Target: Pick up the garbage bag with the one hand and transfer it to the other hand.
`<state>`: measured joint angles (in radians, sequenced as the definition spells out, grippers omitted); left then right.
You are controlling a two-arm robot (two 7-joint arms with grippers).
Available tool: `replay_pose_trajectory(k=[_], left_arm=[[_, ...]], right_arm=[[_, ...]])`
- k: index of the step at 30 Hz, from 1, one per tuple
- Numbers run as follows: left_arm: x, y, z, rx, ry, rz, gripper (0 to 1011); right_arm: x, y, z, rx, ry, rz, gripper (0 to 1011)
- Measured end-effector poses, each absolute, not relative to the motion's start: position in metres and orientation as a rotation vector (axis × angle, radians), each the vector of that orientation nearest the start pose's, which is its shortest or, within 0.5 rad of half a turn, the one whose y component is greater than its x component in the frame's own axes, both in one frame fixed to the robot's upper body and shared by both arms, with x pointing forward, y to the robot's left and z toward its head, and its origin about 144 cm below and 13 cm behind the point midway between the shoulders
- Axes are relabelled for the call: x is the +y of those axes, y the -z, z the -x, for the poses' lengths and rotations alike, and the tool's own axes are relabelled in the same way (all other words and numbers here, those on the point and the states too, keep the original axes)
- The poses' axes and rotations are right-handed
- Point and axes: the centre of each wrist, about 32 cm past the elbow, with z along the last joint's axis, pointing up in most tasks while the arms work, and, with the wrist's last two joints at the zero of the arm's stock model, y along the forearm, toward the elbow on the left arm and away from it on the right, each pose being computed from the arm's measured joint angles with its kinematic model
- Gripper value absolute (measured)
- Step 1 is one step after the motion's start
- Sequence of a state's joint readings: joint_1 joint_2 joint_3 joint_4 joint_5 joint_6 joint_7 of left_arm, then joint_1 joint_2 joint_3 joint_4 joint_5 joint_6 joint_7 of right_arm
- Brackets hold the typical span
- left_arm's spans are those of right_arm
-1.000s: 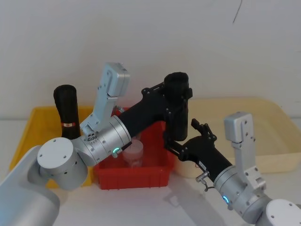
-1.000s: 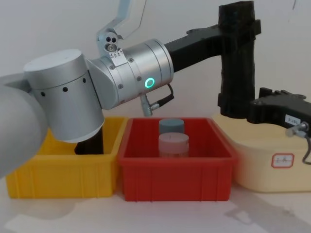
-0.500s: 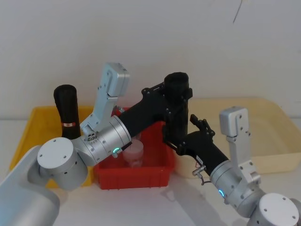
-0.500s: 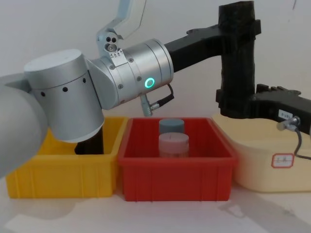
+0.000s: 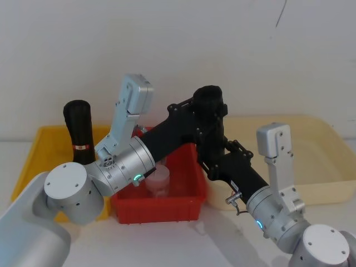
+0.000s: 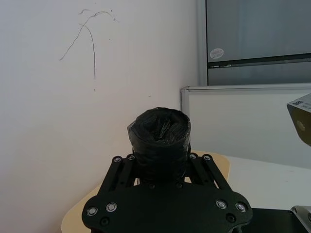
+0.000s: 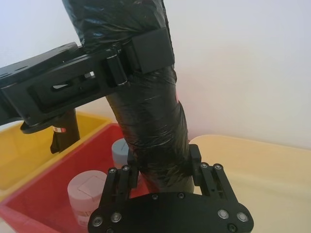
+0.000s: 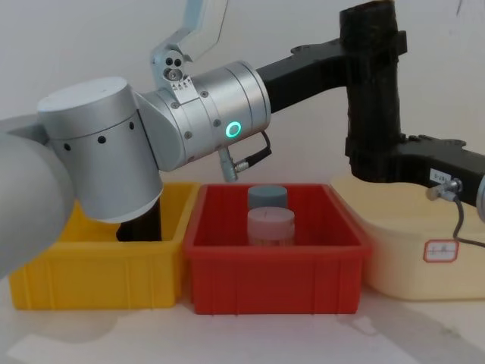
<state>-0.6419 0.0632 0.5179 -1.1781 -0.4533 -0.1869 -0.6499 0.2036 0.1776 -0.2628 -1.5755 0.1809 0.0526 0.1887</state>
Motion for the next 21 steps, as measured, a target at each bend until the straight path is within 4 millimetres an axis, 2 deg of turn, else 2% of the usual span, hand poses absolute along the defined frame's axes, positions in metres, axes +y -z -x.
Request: replay_pose_trajectory(k=[9, 21], left_arm=[[0.1054, -1.256, -0.5968, -0.199, -0.465, 0.297, 430], [0.1054, -1.256, -0.5968, -0.199, -0.465, 0.297, 797]], right_arm=[[-0.196, -1.2045, -0.5052, -0.098, 1.131, -0.046, 596], [-0.1979, -1.2079, -0.5065, -0.081, 1.145, -0.055, 589]])
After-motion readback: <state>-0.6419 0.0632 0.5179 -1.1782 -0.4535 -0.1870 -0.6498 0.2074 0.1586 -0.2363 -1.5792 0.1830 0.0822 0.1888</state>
